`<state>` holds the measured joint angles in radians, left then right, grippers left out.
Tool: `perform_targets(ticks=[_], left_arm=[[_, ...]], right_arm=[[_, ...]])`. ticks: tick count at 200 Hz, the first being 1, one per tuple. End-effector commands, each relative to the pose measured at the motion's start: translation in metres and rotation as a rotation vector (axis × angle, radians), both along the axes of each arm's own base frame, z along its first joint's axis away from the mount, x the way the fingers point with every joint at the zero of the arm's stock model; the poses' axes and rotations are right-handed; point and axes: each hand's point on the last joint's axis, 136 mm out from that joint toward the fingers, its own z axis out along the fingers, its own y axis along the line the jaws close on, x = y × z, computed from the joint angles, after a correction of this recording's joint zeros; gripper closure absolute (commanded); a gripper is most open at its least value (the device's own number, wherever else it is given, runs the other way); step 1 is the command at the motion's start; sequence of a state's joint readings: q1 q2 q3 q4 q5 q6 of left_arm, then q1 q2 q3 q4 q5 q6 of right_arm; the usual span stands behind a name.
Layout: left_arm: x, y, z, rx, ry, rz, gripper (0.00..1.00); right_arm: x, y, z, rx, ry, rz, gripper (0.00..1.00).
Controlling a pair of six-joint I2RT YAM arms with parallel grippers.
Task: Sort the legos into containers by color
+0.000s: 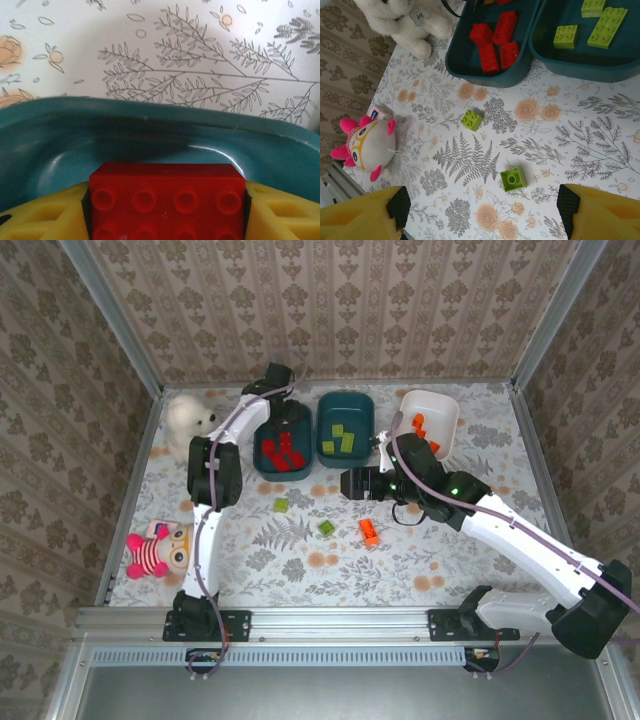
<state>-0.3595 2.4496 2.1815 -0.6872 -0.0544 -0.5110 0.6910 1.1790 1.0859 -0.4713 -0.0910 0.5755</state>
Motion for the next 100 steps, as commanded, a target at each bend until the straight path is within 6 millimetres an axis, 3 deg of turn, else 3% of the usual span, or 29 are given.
perform_targets(ticks=[1,27,49,78,100], left_arm=[[-0.006,-0.006,-0.001,0.001,0.028,-0.018,0.41],[-0.014,-0.004,-0.007,0.015,0.068,-0.006,0.31],[-0.018,-0.001,0.007,0.017,0.057,0.004,0.25],[-0.022,-0.001,0.049,-0.008,-0.007,0.003,0.19],[-0.028,0.001,0.097,-0.041,-0.076,0.005,0.17]], right_arm=[[0.002,-0.001,0.002,-0.004,0.008,-0.001,0.19],[0.004,-0.003,-0.009,-0.046,0.039,-0.01,0.19],[0.004,-0.003,-0.017,-0.091,0.064,0.003,0.19],[0.005,0.006,-0.025,-0.153,0.06,0.046,0.2],[0.004,0.027,-0.032,-0.202,0.07,0.094,0.21]])
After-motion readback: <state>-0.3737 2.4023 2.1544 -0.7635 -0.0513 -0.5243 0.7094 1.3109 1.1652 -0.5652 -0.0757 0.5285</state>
